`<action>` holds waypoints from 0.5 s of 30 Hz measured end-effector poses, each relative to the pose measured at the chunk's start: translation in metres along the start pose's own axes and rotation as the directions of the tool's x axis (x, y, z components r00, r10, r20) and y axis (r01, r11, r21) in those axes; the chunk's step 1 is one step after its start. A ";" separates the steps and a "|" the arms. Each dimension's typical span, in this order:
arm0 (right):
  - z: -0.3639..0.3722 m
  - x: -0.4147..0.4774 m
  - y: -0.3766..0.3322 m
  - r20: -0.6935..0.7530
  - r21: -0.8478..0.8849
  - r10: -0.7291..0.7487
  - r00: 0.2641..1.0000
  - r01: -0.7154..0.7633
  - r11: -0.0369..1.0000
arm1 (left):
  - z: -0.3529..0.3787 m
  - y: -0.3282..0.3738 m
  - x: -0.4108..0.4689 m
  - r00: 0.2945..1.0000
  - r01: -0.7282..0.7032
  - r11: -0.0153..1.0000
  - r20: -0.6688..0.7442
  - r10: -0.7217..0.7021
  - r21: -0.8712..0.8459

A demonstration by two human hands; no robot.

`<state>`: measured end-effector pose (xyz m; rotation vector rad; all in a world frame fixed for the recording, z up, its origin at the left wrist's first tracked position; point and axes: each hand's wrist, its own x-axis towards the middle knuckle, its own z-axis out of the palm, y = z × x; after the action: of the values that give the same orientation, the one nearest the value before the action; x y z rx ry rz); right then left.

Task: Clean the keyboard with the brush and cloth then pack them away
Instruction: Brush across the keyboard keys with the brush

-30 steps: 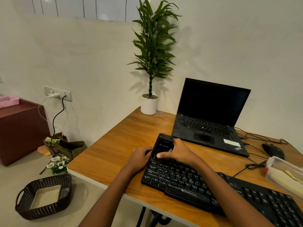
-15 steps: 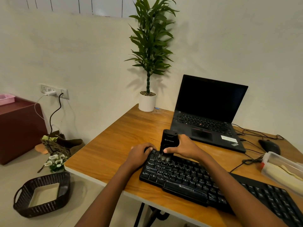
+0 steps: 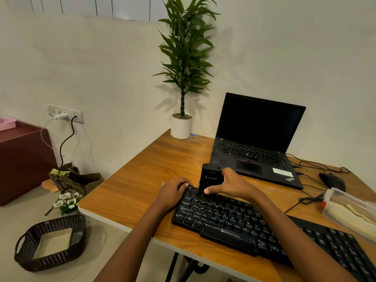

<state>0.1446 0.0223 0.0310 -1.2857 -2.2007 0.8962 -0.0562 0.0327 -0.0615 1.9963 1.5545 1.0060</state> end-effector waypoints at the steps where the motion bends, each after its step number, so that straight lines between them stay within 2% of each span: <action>1: 0.002 0.001 -0.001 0.034 0.016 -0.001 0.999 0.000 1.000 | 0.000 0.000 0.000 1.000 0.004 1.000 0.003 -0.004 0.001; 5: 0.010 0.009 -0.001 -0.041 -0.030 -0.003 0.999 0.002 1.000 | -0.001 0.002 -0.001 1.000 0.014 0.999 0.010 -0.014 0.029; 7: 0.013 0.014 -0.003 -0.024 -0.037 -0.014 1.000 0.013 0.999 | -0.001 0.003 0.000 1.000 0.014 0.999 0.008 -0.014 0.043; 11: 0.024 0.012 -0.005 -0.093 0.105 -0.026 0.995 0.036 0.994 | 0.002 0.000 0.000 0.999 0.021 1.000 0.028 -0.022 0.022; 15: 0.021 0.006 -0.006 -0.017 0.102 0.002 1.000 0.000 0.995 | 0.003 -0.003 -0.002 1.000 0.014 1.000 0.015 -0.014 -0.017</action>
<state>0.1248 0.0188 0.0216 -1.2419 -2.1125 0.9815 -0.0560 0.0322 -0.0664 1.9739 1.5449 0.9936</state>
